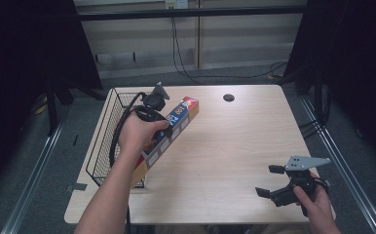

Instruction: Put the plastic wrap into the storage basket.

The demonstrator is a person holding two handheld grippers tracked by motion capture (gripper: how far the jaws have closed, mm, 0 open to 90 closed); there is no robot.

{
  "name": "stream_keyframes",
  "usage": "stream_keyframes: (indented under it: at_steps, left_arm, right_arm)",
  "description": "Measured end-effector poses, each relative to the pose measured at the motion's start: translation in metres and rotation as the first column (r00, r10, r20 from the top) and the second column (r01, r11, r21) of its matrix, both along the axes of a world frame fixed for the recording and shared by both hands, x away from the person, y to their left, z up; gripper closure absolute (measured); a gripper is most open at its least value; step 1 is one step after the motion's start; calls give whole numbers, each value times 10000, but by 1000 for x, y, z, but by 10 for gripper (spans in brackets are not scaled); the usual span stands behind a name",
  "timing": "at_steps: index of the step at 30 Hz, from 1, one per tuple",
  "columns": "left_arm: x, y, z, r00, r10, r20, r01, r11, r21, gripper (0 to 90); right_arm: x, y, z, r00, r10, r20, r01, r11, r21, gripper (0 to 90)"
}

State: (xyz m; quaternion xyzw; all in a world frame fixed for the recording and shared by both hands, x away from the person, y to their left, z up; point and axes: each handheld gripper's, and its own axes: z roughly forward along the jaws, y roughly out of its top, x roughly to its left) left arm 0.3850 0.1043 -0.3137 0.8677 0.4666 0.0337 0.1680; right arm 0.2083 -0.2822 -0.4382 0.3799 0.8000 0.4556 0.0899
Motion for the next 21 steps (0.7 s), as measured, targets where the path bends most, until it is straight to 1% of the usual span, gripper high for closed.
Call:
stream_keyframes:
  at_steps: [2, 3, 6, 7, 8, 11, 13, 14, 15, 18, 19, 20, 21]
  left_arm:
    - [1, 4, 0, 9998, 161, -68, -161, 9998, -122, 441]
    - [1, 6, 0, 9996, 282, -5, -282, 9995, -158, 442]
    - [1, 9, 0, 9990, 436, -12, -436, 9990, -2, 441]
    - [1, 11, -1, 9991, 428, -12, -428, 9991, 8, 441]
    - [1, 12, -1, 9985, 551, 40, -551, 9985, -18, 441]
    - [1, 16, 0, 9972, 740, -57, -740, 9972, -52, 441]
    - [2, 18, 0, 9967, 814, 66, -814, 9967, 11, 441]
    - [2, 19, 0, 9959, 900, 59, -900, 9959, 39, 441]
    - [3, 21, 0, 9957, 931, -18, -930, 9957, 16, 441]
    - [4, 25, -2, 9930, 1182, 49, -1182, 9929, -118, 441]
    - [4, 27, -2, 9922, 1243, 51, -1243, 9922, -76, 441]
    - [4, 28, -2, 9907, 1361, 84, -1360, 9906, -150, 441]
    - [4, 30, -3, 9909, 1347, 54, -1346, 9909, -80, 440]
  right_arm:
    - [0, 0, 0, 10000, 10, -11, -10, 10000, -10, 21]
    - [0, 1, 0, 10000, -14, -10, 14, 10000, 7, 21]
    - [0, 1, -1, 10000, 61, 29, -61, 10000, -79, 21]
    - [0, 2, -1, 10000, 91, -1, -91, 9999, -79, 21]
    - [0, 2, -1, 10000, 79, -9, -80, 9999, -75, 21]
    - [0, 2, -1, 9999, 125, -9, -125, 9998, -141, 21]
    - [0, 3, -2, 9999, 139, -22, -140, 9998, -163, 21]
    - [0, 4, -2, 9999, 154, -24, -155, 9997, -176, 21]
    - [0, 4, -2, 9999, 161, -17, -162, 9997, -190, 21]
    - [0, 4, -2, 9998, 205, -22, -205, 9996, -191, 21]
    - [0, 4, -2, 9998, 179, -14, -179, 9996, -206, 21]
    - [0, 4, -2, 9999, 166, -9, -167, 9996, -208, 21]
    - [0, 4, -2, 9998, 178, -25, -179, 9997, -190, 21]
